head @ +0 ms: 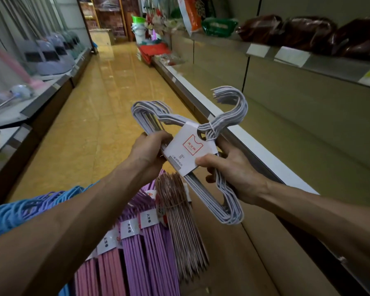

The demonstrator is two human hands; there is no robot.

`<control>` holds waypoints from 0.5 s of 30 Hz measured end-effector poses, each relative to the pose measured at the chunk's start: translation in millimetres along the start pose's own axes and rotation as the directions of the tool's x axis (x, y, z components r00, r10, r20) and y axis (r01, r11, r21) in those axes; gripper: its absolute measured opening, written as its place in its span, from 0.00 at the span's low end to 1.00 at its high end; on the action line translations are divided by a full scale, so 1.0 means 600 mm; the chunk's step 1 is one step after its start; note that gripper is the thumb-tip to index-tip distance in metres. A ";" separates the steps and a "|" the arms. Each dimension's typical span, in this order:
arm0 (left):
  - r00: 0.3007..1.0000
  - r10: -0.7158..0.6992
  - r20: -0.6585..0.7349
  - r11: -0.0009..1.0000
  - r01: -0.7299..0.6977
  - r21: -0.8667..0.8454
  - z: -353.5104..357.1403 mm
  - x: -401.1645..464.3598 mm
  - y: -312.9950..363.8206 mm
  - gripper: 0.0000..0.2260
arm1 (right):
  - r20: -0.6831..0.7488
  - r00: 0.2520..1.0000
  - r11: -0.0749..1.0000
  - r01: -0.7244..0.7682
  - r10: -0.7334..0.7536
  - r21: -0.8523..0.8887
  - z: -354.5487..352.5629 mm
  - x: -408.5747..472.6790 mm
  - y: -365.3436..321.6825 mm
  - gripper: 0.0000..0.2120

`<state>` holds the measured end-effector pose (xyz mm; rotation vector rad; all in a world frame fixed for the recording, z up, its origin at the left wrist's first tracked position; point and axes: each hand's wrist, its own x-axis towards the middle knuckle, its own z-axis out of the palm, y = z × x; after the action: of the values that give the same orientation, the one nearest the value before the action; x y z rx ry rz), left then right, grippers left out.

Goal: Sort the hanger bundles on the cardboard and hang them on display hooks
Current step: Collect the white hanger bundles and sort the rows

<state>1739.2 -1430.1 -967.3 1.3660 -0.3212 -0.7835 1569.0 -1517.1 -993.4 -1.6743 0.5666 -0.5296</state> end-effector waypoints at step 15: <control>0.991 -0.063 -0.121 0.886 -0.001 -0.464 -0.042 -0.015 0.115 0.04 | 0.284 0.956 0.994 -0.056 0.080 -0.091 0.004 0.042 -0.181 0.19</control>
<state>1770.2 -1404.9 -904.8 0.9641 0.0004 -0.7331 1598.5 -1514.8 -885.7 -1.7640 0.4353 -0.2088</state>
